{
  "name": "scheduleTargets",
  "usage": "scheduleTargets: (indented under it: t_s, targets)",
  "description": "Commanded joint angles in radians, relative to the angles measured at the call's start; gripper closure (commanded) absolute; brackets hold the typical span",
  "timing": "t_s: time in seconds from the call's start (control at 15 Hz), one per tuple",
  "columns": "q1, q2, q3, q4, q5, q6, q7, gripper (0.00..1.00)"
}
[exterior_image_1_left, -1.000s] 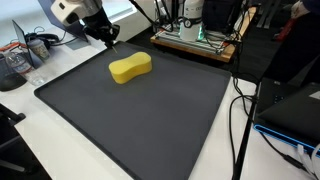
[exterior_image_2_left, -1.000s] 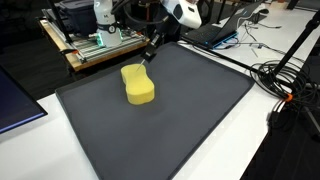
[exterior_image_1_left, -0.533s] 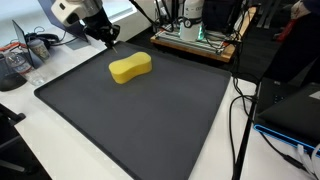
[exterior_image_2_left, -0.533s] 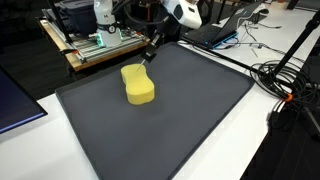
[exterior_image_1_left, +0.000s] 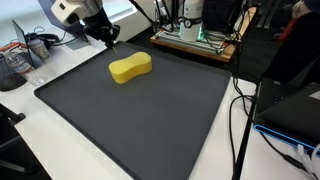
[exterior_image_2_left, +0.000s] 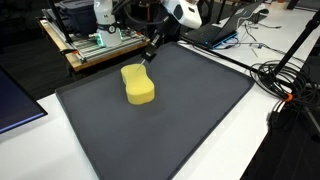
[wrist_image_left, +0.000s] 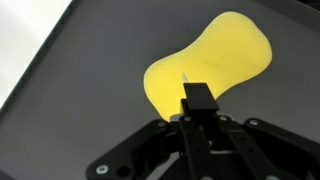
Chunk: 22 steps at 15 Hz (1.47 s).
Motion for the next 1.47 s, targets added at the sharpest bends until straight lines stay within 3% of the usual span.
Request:
scheduleTargets:
  t_s: [0.0, 0.07, 0.47, 0.73, 1.13, 1.4]
  targets:
    - [0.000, 0.000, 0.000, 0.001, 0.000, -0.002, 0.001, 0.87]
    - [0.000, 0.000, 0.000, 0.001, 0.000, -0.002, 0.001, 0.97]
    - [0.032, 0.072, 0.015, -0.111, 0.028, 0.179, -0.083, 0.97]
    - [0.015, 0.156, 0.042, -0.208, 0.074, 0.235, -0.217, 0.97]
    - [0.047, 0.285, 0.009, -0.365, 0.104, 0.396, -0.372, 0.97]
    - [0.025, 0.344, 0.021, -0.418, 0.144, 0.456, -0.476, 0.97]
